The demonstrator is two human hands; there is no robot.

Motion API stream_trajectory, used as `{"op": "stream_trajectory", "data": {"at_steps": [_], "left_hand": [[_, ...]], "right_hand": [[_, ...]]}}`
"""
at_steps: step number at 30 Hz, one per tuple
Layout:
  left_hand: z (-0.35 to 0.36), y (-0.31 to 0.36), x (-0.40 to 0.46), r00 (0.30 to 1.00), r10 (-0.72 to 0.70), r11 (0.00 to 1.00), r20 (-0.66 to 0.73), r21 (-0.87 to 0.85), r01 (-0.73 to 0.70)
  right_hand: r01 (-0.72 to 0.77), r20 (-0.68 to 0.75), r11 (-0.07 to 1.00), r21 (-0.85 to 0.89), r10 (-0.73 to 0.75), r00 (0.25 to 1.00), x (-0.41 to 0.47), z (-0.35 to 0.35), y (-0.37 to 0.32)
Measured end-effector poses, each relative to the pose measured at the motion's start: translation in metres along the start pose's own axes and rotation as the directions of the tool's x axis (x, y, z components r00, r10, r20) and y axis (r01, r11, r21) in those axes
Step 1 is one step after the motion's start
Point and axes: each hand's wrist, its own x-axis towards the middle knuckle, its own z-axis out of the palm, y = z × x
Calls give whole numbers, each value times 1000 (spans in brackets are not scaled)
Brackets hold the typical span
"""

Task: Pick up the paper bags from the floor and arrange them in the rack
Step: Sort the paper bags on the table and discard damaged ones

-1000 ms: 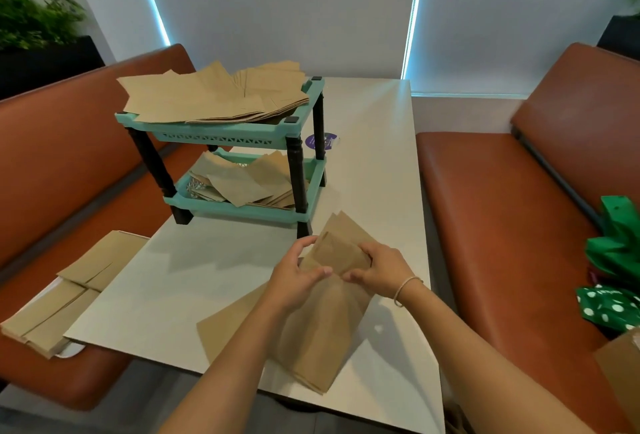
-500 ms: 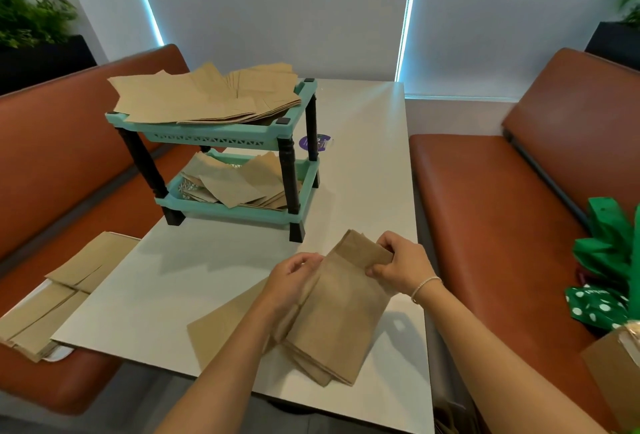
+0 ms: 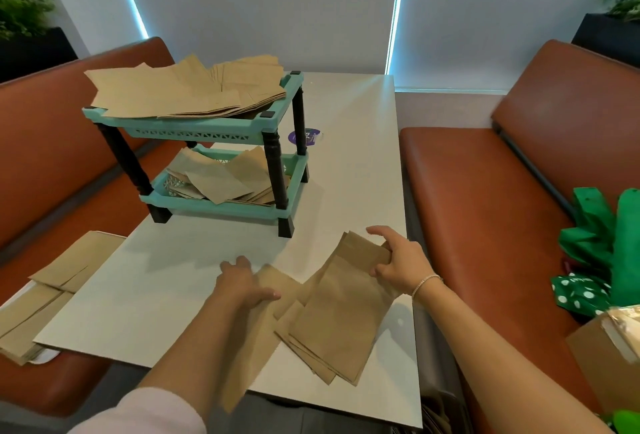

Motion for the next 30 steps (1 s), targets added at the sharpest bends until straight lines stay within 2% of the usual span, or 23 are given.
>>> {"op": "stream_trajectory", "data": {"at_steps": [2, 6, 9, 12, 15, 18, 21, 24, 27, 30], "left_hand": [[-1, 3, 0, 999, -3, 1000, 42, -30, 4], [-1, 9, -5, 996, -14, 990, 87, 138, 2], [0, 20, -11, 994, 52, 993, 95, 102, -61], [0, 49, -22, 977, 203, 976, 60, -87, -198], [-8, 93, -44, 929, 366, 888, 53, -317, -332], [-12, 135, -69, 873, 478, 793, 93, -473, -383], [-5, 163, -84, 853, 520, 706, 33, -579, -408], [13, 175, -92, 814, 580, 568, -17, -708, -420], [32, 189, -98, 763, 645, 590, -41, -607, -532], [49, 207, -105, 727, 672, 585, -138, -504, -636]], "right_hand": [[-1, 32, 999, -50, 2, 999, -2, -7, 1], [-20, 102, 997, -73, 27, 994, -7, -21, 3], [-31, 122, 998, -50, 37, 992, -11, -31, 6], [-19, 139, 999, -45, 25, 990, -13, -40, 9], [-2, 89, 1000, -14, 3, 996, -15, -48, 10], [14, 10, 1000, 4, -14, 1000, -19, -57, 10], [1, -38, 998, 57, 1, 999, -23, -68, 21], [-14, -92, 1000, 24, 16, 996, -29, -80, 35], [-39, -120, 999, 8, 40, 992, -36, -91, 50], [-76, -14, 992, -105, 75, 997, -45, -109, 64]]}}
